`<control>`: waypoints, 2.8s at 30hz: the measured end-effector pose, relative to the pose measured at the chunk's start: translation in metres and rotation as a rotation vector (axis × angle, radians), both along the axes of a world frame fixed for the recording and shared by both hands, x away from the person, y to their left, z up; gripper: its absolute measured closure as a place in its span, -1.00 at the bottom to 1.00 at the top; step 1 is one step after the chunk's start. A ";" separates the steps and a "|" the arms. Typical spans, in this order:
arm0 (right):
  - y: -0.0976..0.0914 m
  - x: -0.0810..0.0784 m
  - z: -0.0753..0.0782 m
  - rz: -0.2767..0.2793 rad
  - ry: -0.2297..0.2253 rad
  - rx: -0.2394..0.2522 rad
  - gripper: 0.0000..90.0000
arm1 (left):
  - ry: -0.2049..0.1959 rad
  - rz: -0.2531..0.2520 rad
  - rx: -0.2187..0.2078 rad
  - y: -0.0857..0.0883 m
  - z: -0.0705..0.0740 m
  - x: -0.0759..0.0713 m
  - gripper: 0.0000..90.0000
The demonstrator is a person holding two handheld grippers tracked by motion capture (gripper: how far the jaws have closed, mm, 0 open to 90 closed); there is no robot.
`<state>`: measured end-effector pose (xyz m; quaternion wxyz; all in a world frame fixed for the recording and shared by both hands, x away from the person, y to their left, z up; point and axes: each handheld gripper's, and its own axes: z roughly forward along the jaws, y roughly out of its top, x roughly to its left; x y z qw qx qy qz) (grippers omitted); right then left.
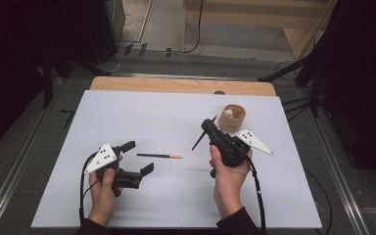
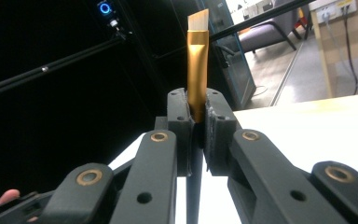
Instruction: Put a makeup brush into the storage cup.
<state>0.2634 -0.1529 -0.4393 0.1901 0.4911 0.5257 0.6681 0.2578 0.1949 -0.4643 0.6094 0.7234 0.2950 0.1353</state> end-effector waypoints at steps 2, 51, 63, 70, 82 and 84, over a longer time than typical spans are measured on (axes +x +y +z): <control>-0.004 0.001 0.000 -0.001 -0.011 -0.016 0.87 | -0.011 0.008 -0.001 0.006 0.000 -0.002 -1.00; -0.101 0.046 0.027 -0.146 -0.089 -0.170 0.88 | -0.042 0.105 0.016 0.091 -0.007 -0.033 -1.00; -0.112 0.057 0.030 -0.170 -0.094 -0.210 0.87 | -0.040 0.096 0.016 0.089 -0.008 -0.033 -1.00; -0.114 0.066 0.026 -0.187 -0.098 -0.231 0.87 | -0.044 0.096 0.016 0.090 -0.008 -0.033 -1.00; -0.118 0.078 0.017 -0.209 -0.091 -0.237 0.87 | -0.045 0.096 0.022 0.090 -0.008 -0.033 -1.00; -0.119 0.080 0.015 -0.214 -0.086 -0.239 0.87 | -0.046 0.096 0.023 0.090 -0.008 -0.033 -1.00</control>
